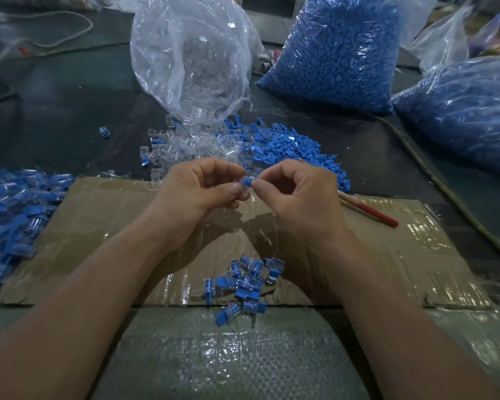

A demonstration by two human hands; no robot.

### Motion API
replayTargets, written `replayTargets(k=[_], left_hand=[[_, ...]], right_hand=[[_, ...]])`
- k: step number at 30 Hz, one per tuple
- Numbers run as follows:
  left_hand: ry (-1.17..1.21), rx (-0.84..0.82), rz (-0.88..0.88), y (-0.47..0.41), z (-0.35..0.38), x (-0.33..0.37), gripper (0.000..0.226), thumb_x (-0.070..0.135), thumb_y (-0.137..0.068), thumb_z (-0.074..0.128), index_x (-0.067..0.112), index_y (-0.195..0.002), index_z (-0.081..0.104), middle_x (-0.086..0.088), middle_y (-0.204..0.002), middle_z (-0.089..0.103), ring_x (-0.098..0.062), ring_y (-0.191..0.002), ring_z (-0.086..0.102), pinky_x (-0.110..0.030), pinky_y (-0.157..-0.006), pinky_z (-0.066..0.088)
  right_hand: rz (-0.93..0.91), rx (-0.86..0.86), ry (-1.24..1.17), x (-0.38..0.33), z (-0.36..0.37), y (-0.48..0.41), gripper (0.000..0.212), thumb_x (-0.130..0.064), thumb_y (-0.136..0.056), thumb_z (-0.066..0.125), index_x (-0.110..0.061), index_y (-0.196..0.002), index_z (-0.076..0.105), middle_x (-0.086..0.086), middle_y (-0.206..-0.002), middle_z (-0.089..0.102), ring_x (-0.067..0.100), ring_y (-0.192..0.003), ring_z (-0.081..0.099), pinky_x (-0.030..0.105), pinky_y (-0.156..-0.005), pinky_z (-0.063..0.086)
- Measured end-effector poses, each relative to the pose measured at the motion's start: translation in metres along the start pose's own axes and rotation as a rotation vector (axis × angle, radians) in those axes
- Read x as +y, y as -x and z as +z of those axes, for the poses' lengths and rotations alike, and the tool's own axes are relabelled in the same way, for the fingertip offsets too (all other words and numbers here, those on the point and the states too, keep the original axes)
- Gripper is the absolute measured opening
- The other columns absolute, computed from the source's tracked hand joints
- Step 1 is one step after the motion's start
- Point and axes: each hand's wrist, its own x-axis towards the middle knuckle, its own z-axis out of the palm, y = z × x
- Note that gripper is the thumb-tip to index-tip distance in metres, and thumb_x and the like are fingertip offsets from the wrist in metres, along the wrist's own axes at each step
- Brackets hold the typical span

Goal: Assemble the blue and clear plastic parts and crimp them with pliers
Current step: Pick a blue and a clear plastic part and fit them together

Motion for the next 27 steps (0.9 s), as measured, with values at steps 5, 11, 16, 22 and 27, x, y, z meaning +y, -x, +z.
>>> replayTargets(k=[5,11,16,22,27], left_hand=[[0.012,-0.009,-0.015,0.0017,0.0023,0.0011,0.015,0.004,-0.072,0.062,0.008,-0.086,0.064,-0.002,-0.069,0.070,-0.007,-0.061,0.065,-0.020,-0.058,0.055],[0.044,-0.011,-0.017,0.0006,0.0011,-0.0001,0.018,0.009,-0.067,0.062,0.011,-0.084,0.067,-0.004,-0.073,0.072,-0.010,-0.067,0.068,-0.017,-0.060,0.053],[0.131,-0.028,-0.012,-0.0016,-0.0006,-0.0009,0.018,0.008,-0.064,0.064,0.018,-0.073,0.075,-0.005,-0.074,0.072,-0.012,-0.071,0.069,-0.016,-0.064,0.052],[0.196,-0.033,-0.024,-0.0015,-0.0001,0.0008,0.015,0.003,-0.064,0.062,0.010,-0.075,0.069,-0.007,-0.070,0.070,-0.015,-0.067,0.068,-0.017,-0.062,0.053],[0.239,-0.031,-0.048,-0.0006,0.0019,0.0052,0.020,0.003,-0.063,0.061,0.003,-0.083,0.059,-0.003,-0.065,0.069,-0.011,-0.062,0.067,-0.016,-0.058,0.053]], right_hand=[[0.000,-0.051,0.026,-0.0014,-0.0001,0.0005,0.009,-0.019,-0.081,0.069,-0.020,-0.074,0.064,-0.013,-0.062,0.058,0.003,-0.057,0.054,0.015,-0.056,0.046],[0.023,-0.107,-0.084,-0.0039,-0.0013,0.0016,0.014,-0.014,-0.084,0.064,-0.021,-0.073,0.063,-0.005,-0.065,0.063,0.014,-0.063,0.060,0.030,-0.062,0.051],[0.092,-0.148,-0.196,-0.0049,-0.0035,0.0006,0.016,-0.013,-0.083,0.065,-0.023,-0.071,0.062,-0.002,-0.065,0.064,0.012,-0.060,0.061,0.024,-0.060,0.053],[0.109,-0.173,-0.254,-0.0056,-0.0047,0.0005,0.014,-0.014,-0.083,0.065,-0.020,-0.071,0.062,0.000,-0.065,0.064,0.008,-0.059,0.059,0.018,-0.058,0.050],[0.107,-0.183,-0.312,-0.0060,-0.0039,0.0000,0.013,-0.014,-0.083,0.065,-0.025,-0.085,0.060,-0.010,-0.081,0.064,-0.001,-0.073,0.060,0.014,-0.067,0.049]])
